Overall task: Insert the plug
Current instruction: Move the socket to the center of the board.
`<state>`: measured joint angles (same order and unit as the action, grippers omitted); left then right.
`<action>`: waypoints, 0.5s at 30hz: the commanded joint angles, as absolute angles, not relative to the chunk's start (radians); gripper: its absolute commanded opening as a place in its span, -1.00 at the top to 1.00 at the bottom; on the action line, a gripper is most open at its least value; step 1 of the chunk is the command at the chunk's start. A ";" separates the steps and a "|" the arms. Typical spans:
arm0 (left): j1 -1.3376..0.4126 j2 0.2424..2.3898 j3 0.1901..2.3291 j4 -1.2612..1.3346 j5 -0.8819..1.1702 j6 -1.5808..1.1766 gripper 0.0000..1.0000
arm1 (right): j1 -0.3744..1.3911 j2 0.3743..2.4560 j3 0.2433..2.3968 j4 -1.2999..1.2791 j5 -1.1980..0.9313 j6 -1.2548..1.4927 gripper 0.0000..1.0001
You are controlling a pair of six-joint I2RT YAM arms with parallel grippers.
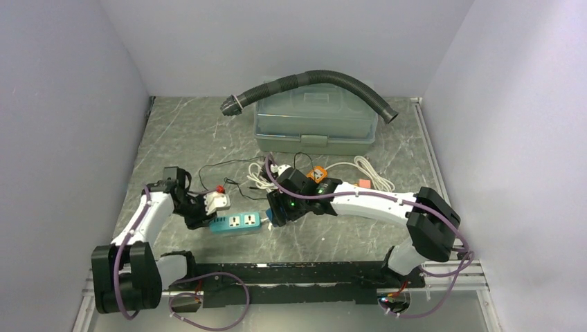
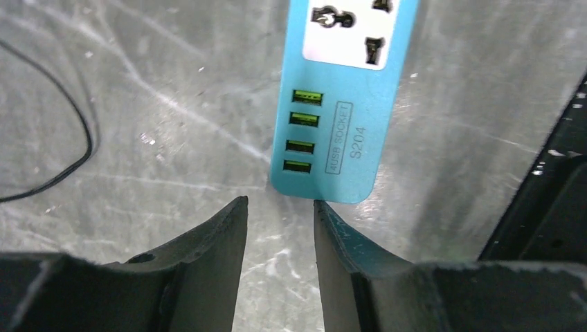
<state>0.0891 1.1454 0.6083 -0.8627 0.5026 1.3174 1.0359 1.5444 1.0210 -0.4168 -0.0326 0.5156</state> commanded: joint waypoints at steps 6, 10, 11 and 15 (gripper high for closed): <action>-0.040 1.079 0.549 -0.923 0.564 1.309 0.11 | 1.015 1.549 1.055 -0.363 -0.036 0.487 1.00; -0.099 1.091 0.543 -0.871 0.560 1.229 0.12 | 0.982 1.553 1.057 -0.366 -0.043 0.470 1.00; -0.111 1.097 0.546 -0.856 0.564 1.211 0.12 | 0.974 1.550 1.058 -0.371 -0.046 0.464 1.00; -0.147 1.128 0.567 -0.801 0.580 1.118 0.13 | 0.931 1.510 1.058 -0.398 -0.066 0.429 1.00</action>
<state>-0.1150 1.1023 0.5442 -0.8818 0.5270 1.2308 0.9657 1.5593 1.0210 -0.4103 -0.0399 0.4732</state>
